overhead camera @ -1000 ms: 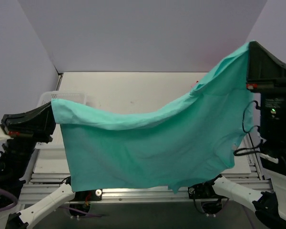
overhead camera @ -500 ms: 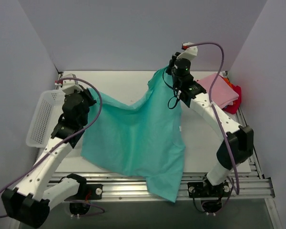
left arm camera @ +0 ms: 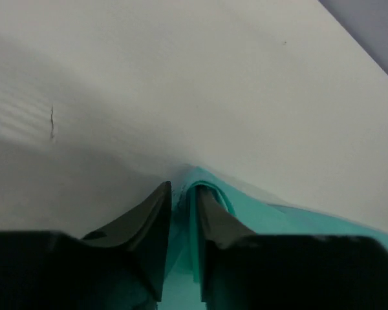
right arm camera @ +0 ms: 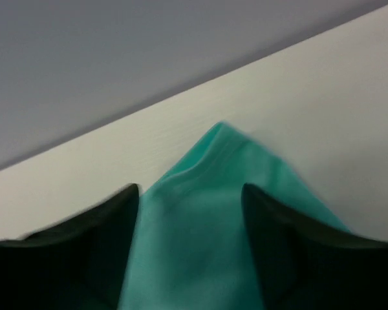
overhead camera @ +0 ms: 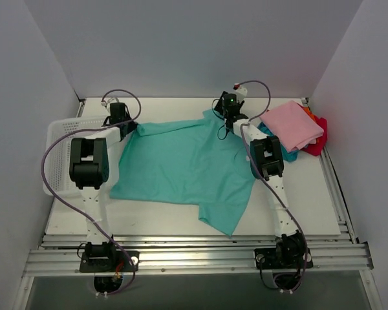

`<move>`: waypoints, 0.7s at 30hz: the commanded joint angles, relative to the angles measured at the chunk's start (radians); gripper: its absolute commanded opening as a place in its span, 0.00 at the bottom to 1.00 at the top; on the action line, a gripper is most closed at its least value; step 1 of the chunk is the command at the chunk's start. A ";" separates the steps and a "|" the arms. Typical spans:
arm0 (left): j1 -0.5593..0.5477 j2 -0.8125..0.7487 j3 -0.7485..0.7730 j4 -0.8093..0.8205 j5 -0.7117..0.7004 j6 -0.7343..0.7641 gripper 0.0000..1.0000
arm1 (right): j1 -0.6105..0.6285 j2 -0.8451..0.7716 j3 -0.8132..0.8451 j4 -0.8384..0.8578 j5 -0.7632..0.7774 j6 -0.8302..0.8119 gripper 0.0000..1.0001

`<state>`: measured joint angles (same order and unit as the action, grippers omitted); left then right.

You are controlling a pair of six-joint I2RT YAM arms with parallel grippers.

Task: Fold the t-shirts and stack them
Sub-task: Flatten the tshirt out

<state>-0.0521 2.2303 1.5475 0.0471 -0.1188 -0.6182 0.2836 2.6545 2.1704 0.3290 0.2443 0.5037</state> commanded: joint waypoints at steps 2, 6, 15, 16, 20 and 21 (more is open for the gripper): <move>0.079 0.040 0.173 -0.081 0.117 -0.055 0.47 | -0.007 0.033 0.163 0.064 0.007 0.006 1.00; 0.101 0.029 0.203 -0.086 0.114 -0.072 0.76 | -0.009 -0.050 0.039 0.206 0.049 -0.002 1.00; 0.098 -0.231 -0.006 0.072 0.036 -0.075 0.77 | 0.000 -0.381 -0.341 0.364 0.089 -0.077 1.00; 0.094 -0.254 -0.030 0.101 0.047 -0.075 0.76 | 0.002 -0.419 -0.387 0.375 0.095 -0.076 1.00; 0.060 -0.349 -0.084 0.033 0.079 -0.040 0.72 | 0.011 -0.648 -0.647 0.479 0.136 -0.070 1.00; 0.022 -0.356 -0.087 -0.002 0.073 -0.028 0.72 | 0.012 -0.675 -0.690 0.488 0.136 -0.065 1.00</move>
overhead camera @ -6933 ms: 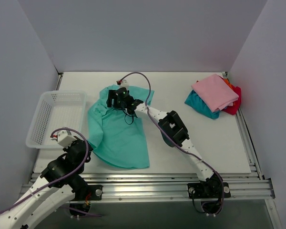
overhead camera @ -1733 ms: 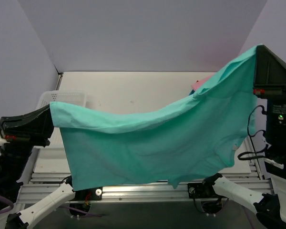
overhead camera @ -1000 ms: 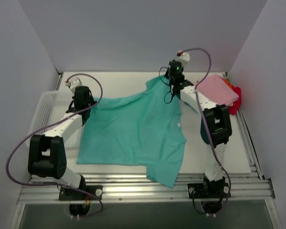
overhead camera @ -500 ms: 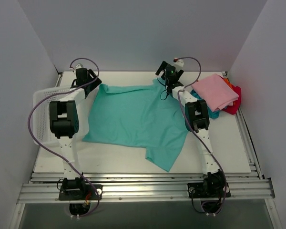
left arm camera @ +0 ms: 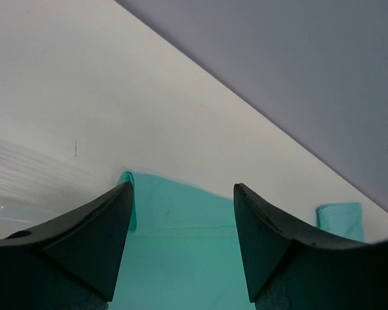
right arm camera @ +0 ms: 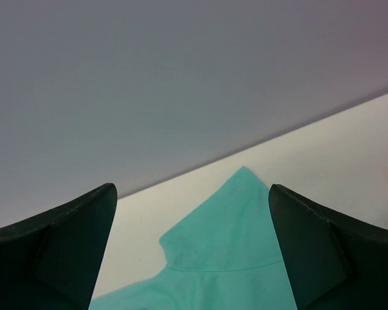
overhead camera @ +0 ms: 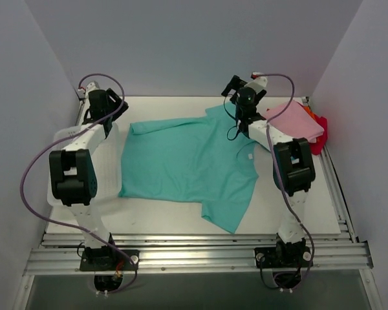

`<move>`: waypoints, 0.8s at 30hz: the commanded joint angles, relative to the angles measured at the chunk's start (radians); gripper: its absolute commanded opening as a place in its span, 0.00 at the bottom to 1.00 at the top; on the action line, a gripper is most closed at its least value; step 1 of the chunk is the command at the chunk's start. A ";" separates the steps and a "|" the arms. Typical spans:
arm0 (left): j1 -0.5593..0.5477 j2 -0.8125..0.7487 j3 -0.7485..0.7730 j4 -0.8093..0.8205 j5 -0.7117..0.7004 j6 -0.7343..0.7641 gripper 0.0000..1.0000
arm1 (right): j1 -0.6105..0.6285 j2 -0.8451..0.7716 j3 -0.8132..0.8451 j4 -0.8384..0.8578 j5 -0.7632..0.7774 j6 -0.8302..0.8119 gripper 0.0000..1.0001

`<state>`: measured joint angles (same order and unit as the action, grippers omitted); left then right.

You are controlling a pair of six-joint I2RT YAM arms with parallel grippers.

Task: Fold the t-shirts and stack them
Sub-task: Flatten the tshirt out

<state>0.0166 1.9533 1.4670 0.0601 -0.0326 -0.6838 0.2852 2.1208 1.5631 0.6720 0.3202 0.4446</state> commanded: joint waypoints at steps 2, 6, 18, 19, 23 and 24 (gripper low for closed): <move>-0.082 -0.083 -0.019 -0.029 -0.036 0.058 0.72 | 0.011 -0.215 -0.176 0.149 0.063 0.009 1.00; -0.102 -0.068 -0.050 -0.029 -0.032 0.018 0.68 | 0.011 -0.300 -0.294 0.146 0.056 0.045 1.00; -0.184 0.042 0.002 -0.126 -0.190 -0.197 0.67 | 0.003 -0.415 -0.410 0.123 0.045 0.063 1.00; -0.184 0.055 0.018 -0.146 -0.203 -0.213 0.67 | 0.002 -0.418 -0.411 0.121 0.042 0.066 1.00; -0.184 0.111 0.081 -0.242 -0.273 -0.258 0.67 | -0.001 -0.426 -0.423 0.121 0.034 0.075 1.00; -0.185 0.116 0.088 -0.249 -0.292 -0.261 0.67 | -0.001 -0.426 -0.428 0.123 0.033 0.077 1.00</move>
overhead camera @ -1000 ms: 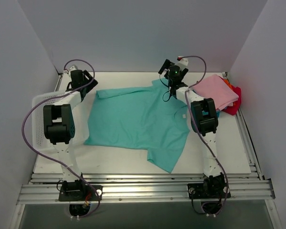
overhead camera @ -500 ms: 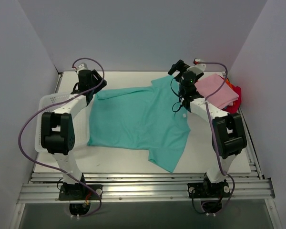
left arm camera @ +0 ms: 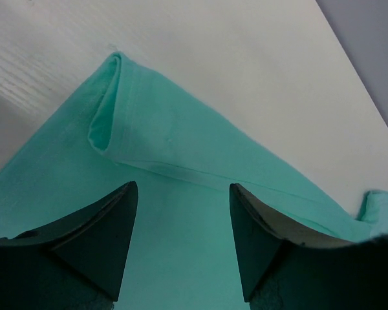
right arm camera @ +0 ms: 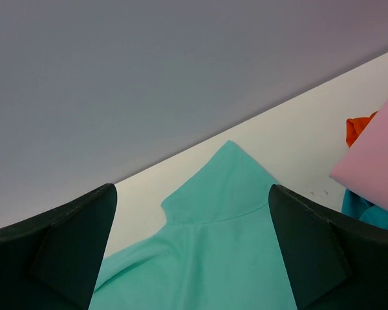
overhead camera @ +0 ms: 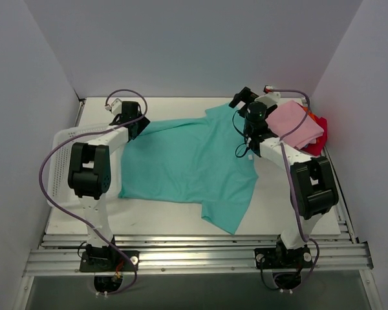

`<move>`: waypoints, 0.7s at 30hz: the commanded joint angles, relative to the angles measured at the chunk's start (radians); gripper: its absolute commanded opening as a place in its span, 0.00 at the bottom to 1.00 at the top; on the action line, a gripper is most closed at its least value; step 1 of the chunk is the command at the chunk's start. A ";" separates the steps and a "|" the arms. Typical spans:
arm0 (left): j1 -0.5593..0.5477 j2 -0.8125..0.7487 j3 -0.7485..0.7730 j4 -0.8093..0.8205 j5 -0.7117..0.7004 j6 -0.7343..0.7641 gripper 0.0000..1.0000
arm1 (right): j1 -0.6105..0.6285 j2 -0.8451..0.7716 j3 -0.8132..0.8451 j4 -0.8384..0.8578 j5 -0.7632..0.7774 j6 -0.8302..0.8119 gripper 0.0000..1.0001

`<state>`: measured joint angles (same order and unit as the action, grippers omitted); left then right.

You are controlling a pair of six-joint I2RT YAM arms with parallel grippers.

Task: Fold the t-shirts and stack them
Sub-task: Flatten the tshirt out

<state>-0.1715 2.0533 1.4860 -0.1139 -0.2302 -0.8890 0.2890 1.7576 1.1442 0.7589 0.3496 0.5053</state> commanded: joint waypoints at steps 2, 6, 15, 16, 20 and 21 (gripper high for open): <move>0.003 0.021 0.071 -0.089 -0.116 -0.077 0.67 | -0.010 -0.064 -0.014 0.037 0.003 0.019 1.00; 0.003 0.021 0.065 -0.104 -0.158 -0.099 0.67 | -0.014 -0.056 -0.018 0.039 0.002 0.027 1.00; 0.001 0.053 0.085 -0.130 -0.187 -0.125 0.67 | -0.034 -0.024 -0.017 0.042 -0.014 0.045 1.00; 0.003 0.062 0.086 -0.125 -0.186 -0.125 0.67 | -0.036 -0.023 -0.018 0.040 -0.015 0.047 1.00; 0.001 0.090 0.109 -0.125 -0.181 -0.125 0.67 | -0.045 -0.020 -0.023 0.042 -0.020 0.055 1.00; 0.003 0.096 0.114 -0.128 -0.176 -0.125 0.67 | -0.047 -0.015 -0.023 0.043 -0.021 0.058 1.00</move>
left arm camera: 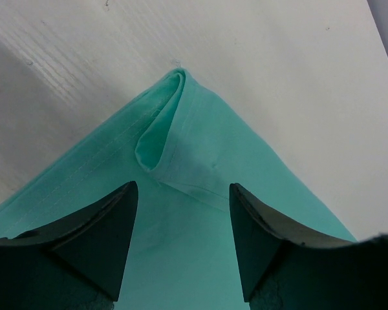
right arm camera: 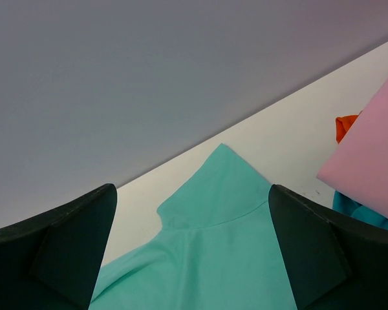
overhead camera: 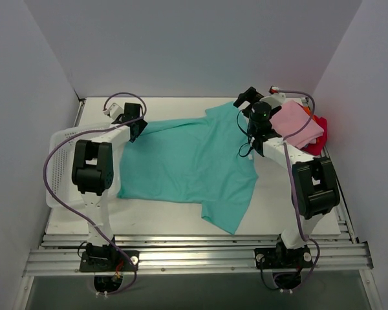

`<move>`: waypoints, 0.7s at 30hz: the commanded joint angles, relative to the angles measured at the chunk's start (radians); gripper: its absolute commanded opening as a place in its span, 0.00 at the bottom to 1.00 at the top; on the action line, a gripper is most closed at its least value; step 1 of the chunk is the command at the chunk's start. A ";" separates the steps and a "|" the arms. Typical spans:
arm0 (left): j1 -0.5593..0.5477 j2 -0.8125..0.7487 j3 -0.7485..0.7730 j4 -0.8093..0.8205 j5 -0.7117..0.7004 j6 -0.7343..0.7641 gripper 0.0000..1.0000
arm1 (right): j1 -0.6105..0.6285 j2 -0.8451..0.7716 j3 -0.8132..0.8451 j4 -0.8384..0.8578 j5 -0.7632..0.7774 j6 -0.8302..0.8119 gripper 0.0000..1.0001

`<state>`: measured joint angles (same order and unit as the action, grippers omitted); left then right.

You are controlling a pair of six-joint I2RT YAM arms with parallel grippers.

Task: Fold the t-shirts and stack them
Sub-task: Flatten the tshirt out

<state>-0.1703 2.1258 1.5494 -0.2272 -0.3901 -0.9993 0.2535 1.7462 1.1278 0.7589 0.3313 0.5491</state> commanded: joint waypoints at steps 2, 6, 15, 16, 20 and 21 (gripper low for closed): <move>0.002 0.037 0.058 -0.012 -0.015 -0.016 0.67 | -0.016 0.001 -0.006 0.043 -0.009 0.017 1.00; 0.002 0.045 0.057 -0.003 -0.016 -0.019 0.64 | -0.025 0.015 -0.005 0.046 -0.015 0.023 1.00; 0.009 0.056 0.064 0.000 -0.015 -0.016 0.40 | -0.045 0.036 -0.003 0.049 -0.040 0.044 1.00; 0.011 0.059 0.066 0.000 -0.012 -0.016 0.39 | -0.048 0.036 -0.005 0.049 -0.043 0.046 1.00; 0.012 0.060 0.064 0.003 -0.006 -0.016 0.37 | -0.062 0.032 -0.013 0.053 -0.052 0.057 1.00; 0.012 0.062 0.064 0.005 -0.004 -0.016 0.35 | -0.066 0.032 -0.014 0.056 -0.055 0.061 1.00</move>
<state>-0.1646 2.1799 1.5738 -0.2298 -0.3916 -1.0138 0.2024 1.7824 1.1198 0.7593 0.2855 0.5880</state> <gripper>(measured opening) 0.363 0.996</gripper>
